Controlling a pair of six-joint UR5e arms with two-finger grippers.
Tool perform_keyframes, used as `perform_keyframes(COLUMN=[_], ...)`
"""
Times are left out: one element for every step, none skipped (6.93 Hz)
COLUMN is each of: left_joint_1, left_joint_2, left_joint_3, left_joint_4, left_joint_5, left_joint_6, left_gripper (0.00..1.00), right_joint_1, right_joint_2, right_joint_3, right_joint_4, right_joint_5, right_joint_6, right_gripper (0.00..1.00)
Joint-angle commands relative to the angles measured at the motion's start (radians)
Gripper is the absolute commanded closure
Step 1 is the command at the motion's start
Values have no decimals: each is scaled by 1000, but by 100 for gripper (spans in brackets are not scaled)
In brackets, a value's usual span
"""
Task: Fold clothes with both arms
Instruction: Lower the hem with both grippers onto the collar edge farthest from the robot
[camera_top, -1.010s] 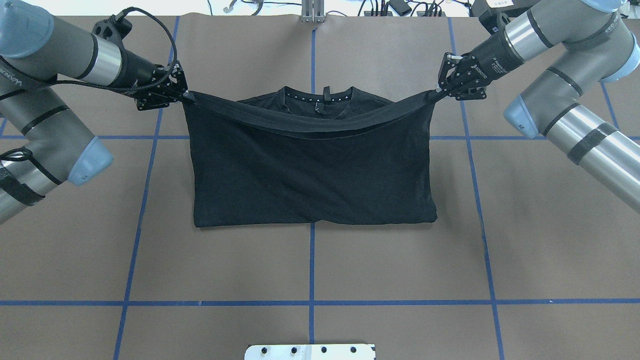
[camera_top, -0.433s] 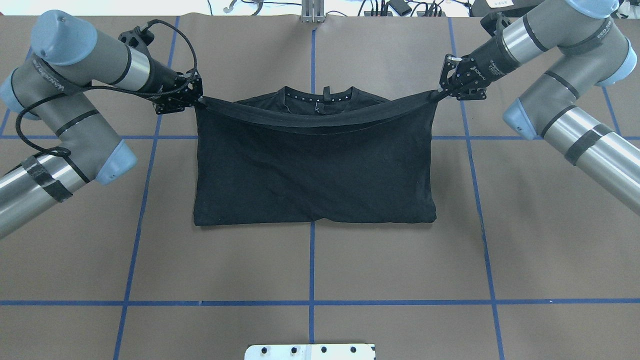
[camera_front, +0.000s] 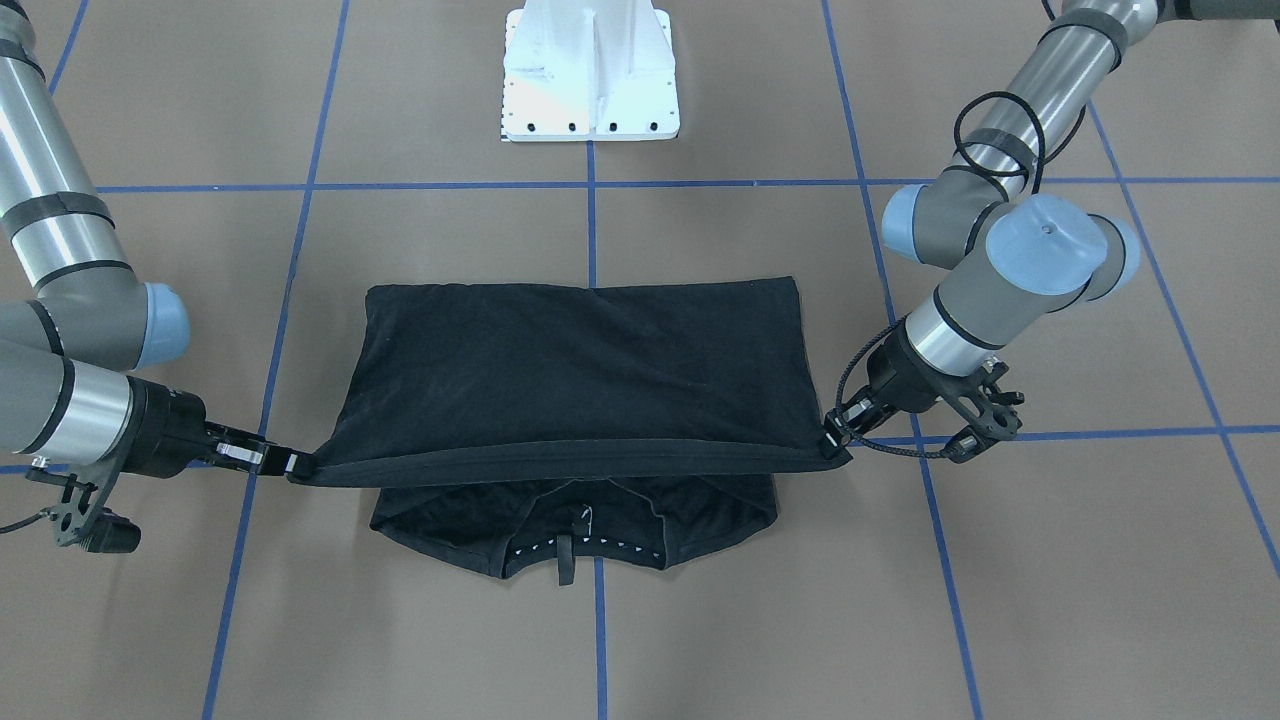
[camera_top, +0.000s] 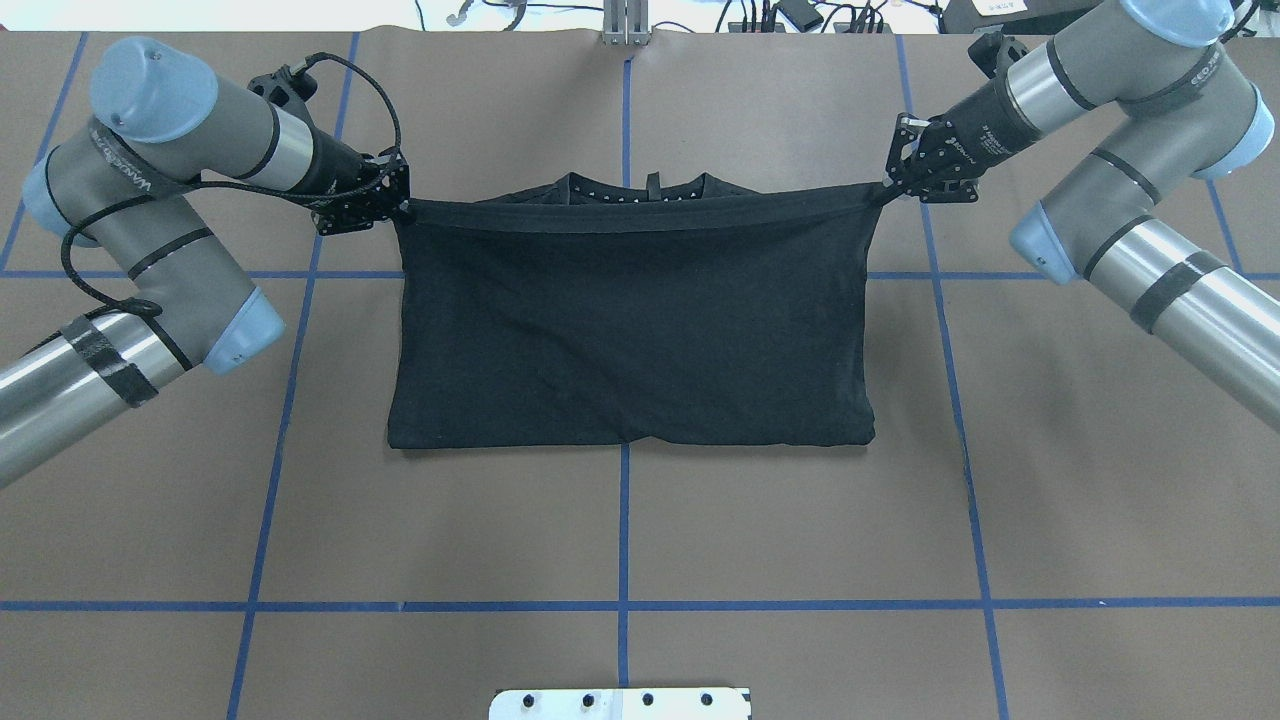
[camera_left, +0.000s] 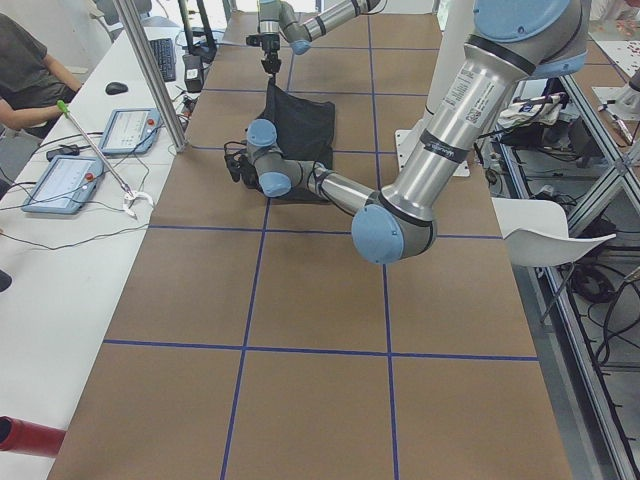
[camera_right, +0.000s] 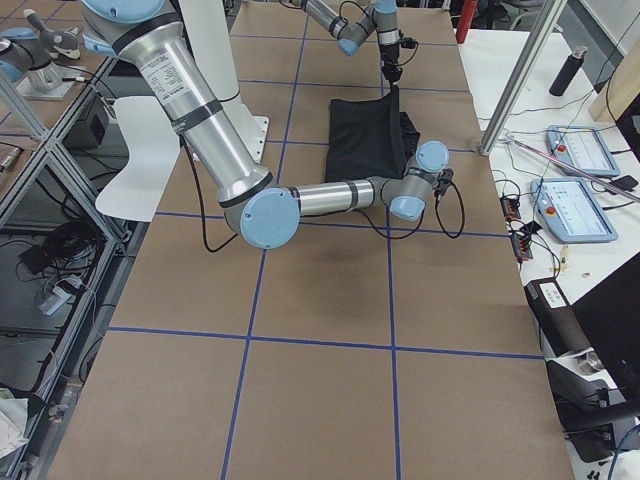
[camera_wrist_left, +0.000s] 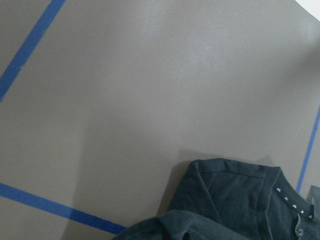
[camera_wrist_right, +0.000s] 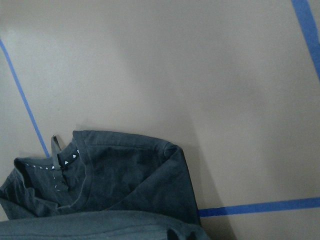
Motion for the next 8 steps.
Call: perform_keyframes(left_joint_1=[1,1,1,1,1,-1,-3,-7], left_joint_2=[-1,-4,-24,-31,-41,-48,-50,-50], left_joint_3=[10,10,10,8,8,8,8,8], left_joint_4=[0,0,2,5,5,5,5,5], left_joint_5=[1,1,1,2,11,24,24,24], left_joint_6=[0,0,-2,-3,-5,-5,-6,-5], left_gripper=[100,100,100,100,100,100,100,100], right_joint_1=[0,0,1,2,2,2,2,3], right_joint_2=[1,4,28,36,38,44,55,56], right_joint_3=[-14,-14,-14,-14,-14,-14,-14,-14], right_joint_4=[0,1,-3,-13,-13,-14,-40,-42], right_joint_5=[-27,-27,-33,-37,-37,-37,-37,-37], right_joint_6=[1,1,5,5,5,6,9,9], right_gripper=[100,100,100,100,100,100,100,100])
